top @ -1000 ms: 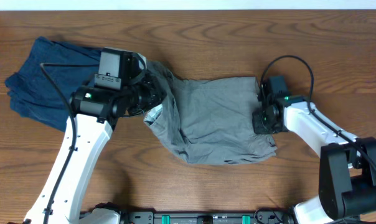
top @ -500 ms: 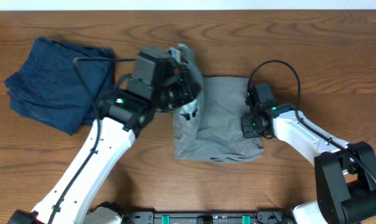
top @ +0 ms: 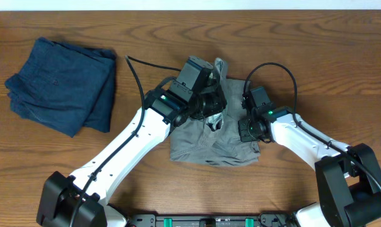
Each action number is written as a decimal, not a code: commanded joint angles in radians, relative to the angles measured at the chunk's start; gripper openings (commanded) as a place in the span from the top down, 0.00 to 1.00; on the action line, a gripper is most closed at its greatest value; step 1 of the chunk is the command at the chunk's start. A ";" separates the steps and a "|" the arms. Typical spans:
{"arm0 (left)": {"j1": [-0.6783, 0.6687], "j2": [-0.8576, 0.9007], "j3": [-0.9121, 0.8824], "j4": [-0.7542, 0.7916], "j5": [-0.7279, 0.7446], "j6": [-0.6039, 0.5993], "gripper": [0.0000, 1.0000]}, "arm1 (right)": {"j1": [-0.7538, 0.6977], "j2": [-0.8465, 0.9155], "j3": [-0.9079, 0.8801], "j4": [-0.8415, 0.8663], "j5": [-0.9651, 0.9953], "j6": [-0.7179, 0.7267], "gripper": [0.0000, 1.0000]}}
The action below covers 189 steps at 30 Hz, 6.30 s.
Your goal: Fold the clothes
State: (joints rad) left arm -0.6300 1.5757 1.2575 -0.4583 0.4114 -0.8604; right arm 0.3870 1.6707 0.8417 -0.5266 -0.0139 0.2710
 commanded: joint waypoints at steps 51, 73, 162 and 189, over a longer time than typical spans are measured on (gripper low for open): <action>0.117 0.356 0.016 -0.422 -0.152 0.328 0.64 | -0.024 0.000 -0.049 -0.242 0.128 0.200 0.84; 0.127 0.202 0.018 0.007 -0.278 0.506 0.12 | -0.197 -0.010 0.209 -0.191 0.079 0.091 0.60; 1.228 -0.187 0.019 0.101 0.049 0.428 0.02 | -0.321 -0.014 0.209 -0.330 0.092 0.087 0.57; 1.264 0.296 0.017 -0.012 -0.007 0.420 0.02 | -0.321 -0.014 0.209 -0.357 0.092 0.087 0.55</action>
State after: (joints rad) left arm 0.6155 1.8168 1.2751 -0.4503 0.4343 -0.4450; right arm 0.0750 1.6581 1.0462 -0.8814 0.0746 0.3702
